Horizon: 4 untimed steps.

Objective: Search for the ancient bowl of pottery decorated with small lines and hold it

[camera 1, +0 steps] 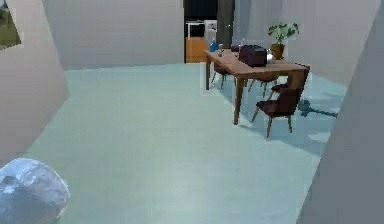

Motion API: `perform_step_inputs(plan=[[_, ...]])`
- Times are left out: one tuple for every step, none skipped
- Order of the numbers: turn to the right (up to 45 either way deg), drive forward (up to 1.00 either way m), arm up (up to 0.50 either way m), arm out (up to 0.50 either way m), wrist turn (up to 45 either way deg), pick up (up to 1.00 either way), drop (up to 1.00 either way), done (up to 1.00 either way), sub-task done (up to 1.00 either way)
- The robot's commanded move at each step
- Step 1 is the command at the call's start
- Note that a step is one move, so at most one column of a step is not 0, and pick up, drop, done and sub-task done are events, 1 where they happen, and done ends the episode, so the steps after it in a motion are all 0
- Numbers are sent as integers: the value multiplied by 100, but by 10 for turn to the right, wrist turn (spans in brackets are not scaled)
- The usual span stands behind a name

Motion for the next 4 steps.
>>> perform_step_inputs(plan=[[0, 100, 0, 0, 0, 0, 0, 0, 0], [0, 100, 0, 0, 0, 0, 0, 0, 0], [0, 100, 0, 0, 0, 0, 0, 0, 0], [0, 80, 0, 0, 0, 0, 0, 0, 0]])
